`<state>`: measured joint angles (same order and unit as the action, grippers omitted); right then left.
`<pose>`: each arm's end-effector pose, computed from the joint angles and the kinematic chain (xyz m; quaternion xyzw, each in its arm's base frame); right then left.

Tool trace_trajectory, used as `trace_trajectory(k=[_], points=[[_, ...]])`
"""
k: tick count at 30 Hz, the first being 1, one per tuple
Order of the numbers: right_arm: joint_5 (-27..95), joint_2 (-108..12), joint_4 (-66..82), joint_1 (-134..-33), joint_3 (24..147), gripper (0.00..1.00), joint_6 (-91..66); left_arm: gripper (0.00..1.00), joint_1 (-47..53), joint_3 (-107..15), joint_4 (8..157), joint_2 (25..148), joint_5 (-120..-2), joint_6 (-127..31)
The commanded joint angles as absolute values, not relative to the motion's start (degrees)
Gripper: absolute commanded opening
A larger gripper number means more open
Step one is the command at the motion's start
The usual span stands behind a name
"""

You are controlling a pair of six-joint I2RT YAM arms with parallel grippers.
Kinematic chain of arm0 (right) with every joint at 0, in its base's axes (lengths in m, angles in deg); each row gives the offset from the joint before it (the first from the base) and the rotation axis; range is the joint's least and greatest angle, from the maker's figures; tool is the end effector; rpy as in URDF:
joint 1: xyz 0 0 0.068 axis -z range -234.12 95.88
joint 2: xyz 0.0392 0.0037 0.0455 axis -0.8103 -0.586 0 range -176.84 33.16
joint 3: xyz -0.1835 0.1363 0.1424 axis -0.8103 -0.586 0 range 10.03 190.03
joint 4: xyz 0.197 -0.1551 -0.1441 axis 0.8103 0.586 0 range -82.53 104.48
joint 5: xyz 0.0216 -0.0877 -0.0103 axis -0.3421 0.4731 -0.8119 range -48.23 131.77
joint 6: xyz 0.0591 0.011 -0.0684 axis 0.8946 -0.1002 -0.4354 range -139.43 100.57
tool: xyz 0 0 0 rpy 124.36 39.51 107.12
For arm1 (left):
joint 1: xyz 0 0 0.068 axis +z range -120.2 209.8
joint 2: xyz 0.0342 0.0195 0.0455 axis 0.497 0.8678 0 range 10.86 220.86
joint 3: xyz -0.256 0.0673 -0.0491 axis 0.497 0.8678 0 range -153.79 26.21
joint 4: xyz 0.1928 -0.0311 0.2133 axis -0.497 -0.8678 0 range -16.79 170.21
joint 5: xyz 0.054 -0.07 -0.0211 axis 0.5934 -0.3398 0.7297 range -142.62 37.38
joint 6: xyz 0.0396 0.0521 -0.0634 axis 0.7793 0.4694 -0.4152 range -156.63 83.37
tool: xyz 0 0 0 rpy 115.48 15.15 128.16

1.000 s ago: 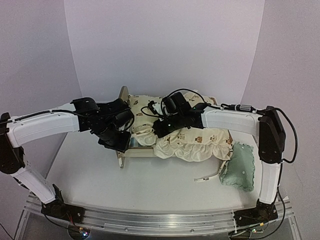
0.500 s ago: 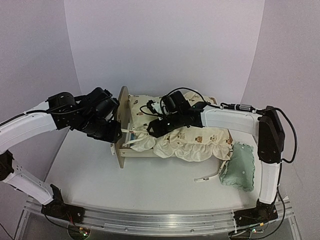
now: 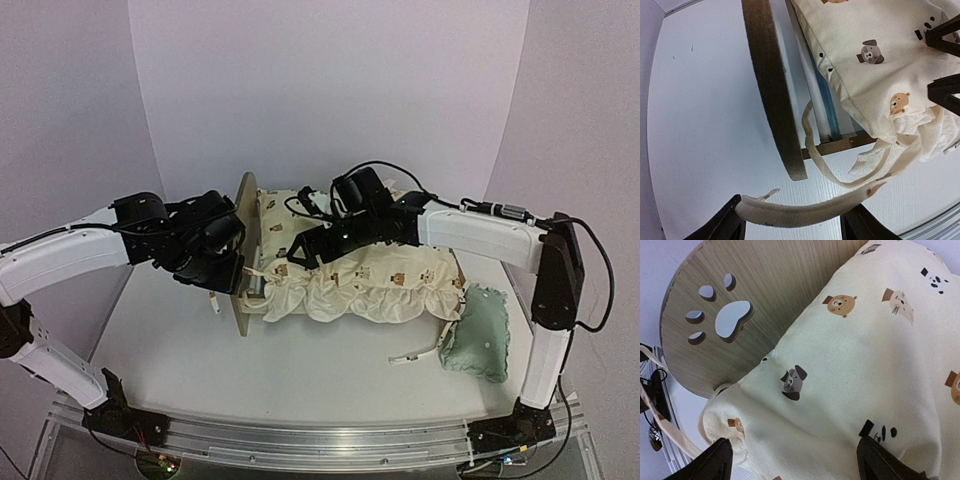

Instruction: Set up the pet bed

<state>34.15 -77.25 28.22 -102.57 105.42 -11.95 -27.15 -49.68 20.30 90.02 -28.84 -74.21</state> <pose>0.3348 0.3940 0.2538 -0.3392 0.8214 0.2655 0.3739 0.1996 -0.2464 0.2807 0.1130 0.9463 -0.0307 0.3012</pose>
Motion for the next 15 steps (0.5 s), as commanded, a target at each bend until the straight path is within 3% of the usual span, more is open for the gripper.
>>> trace_trajectory(k=[1,6,15], points=[[34.0,-73.1,29.6,-102.4,104.5,0.90,-11.8,0.66,-27.0,-48.2,19.3,87.6,-26.5,-76.2],[31.9,-68.5,30.3,-105.1,101.5,0.89,-13.5,0.66,-27.0,-46.6,22.6,88.1,-28.0,-75.0],[29.0,-60.9,27.0,-111.0,85.6,0.83,-18.0,0.55,-26.4,-44.4,30.5,91.5,-24.3,-73.7]])
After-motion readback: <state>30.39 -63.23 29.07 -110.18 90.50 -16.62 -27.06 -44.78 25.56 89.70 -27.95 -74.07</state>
